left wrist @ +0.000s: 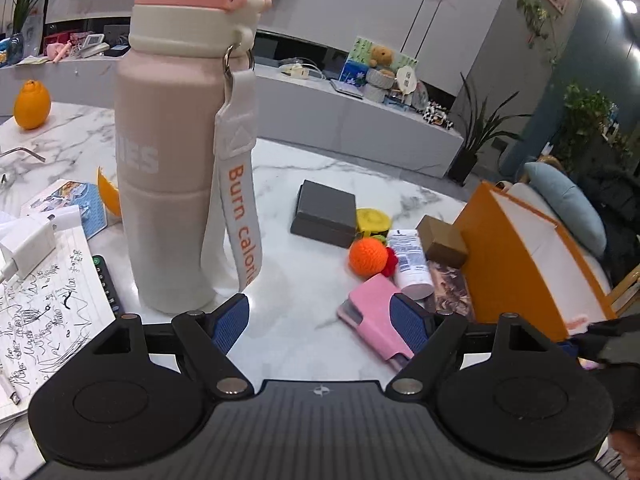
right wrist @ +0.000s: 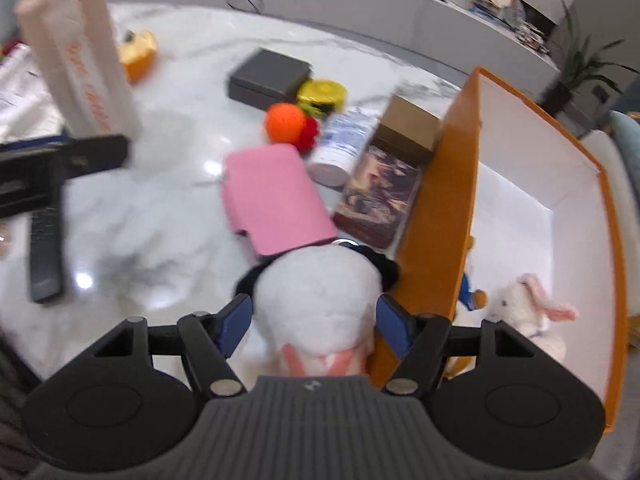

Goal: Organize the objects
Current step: 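Grasp the white panda plush with the right gripper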

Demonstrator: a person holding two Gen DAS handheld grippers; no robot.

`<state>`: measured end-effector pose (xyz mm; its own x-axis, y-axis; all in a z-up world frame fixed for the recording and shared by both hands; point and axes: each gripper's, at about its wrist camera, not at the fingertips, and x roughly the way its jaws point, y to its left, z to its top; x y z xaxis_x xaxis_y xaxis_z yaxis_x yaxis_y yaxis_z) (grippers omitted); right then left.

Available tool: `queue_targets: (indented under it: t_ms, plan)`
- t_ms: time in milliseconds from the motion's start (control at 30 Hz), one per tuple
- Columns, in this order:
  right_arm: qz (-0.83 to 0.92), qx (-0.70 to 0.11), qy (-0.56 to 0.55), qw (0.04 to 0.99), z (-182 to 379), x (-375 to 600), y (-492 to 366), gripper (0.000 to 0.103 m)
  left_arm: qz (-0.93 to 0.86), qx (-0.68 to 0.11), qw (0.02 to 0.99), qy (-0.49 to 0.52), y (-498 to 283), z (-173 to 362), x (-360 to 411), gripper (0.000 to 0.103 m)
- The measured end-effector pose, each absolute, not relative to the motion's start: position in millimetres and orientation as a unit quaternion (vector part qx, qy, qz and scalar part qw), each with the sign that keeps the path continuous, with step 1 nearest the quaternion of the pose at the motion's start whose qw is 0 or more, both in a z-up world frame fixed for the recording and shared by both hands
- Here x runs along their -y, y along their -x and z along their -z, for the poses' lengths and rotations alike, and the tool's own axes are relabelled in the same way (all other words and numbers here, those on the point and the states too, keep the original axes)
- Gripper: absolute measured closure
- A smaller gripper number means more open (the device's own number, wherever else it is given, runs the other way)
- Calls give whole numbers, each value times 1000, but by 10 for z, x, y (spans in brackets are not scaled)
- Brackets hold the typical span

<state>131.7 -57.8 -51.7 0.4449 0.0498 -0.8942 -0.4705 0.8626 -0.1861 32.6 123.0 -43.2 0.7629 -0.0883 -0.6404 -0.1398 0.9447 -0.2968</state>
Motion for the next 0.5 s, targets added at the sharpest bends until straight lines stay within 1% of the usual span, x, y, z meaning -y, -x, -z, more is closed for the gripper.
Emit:
queue_targets:
  t_ms: [33, 67, 133, 167, 300, 333, 433, 500]
  plan:
    - [-146, -507, 214, 822, 534, 554, -1357, 31, -14, -345, 923, 167, -323, 430, -1238, 11]
    - [-140, -515, 217, 818, 546, 532, -1400, 25, -14, -348, 922, 170, -323, 433, -1241, 11]
    - [-148, -535, 216, 803, 582, 497, -1485, 16, -10, -351, 920, 173, -318, 430, -1245, 11]
    - [-150, -543, 220, 796, 587, 465, -1510, 14, -8, -350, 920, 174, -321, 427, -1239, 11]
    - [-128, -561, 283, 768, 716, 260, -1620, 13, -8, -348, 923, 166, -332, 416, -1205, 11]
    - [-120, -563, 299, 761, 764, 207, -1650, 10, -9, -349, 922, 166, -328, 418, -1203, 11]
    - [-119, -583, 336, 730, 917, 94, -1696, 8, -6, -351, 921, 169, -316, 413, -1214, 11]
    - [-116, -592, 364, 709, 1032, 31, -1676, 3, -7, -348, 921, 173, -303, 400, -1233, 11]
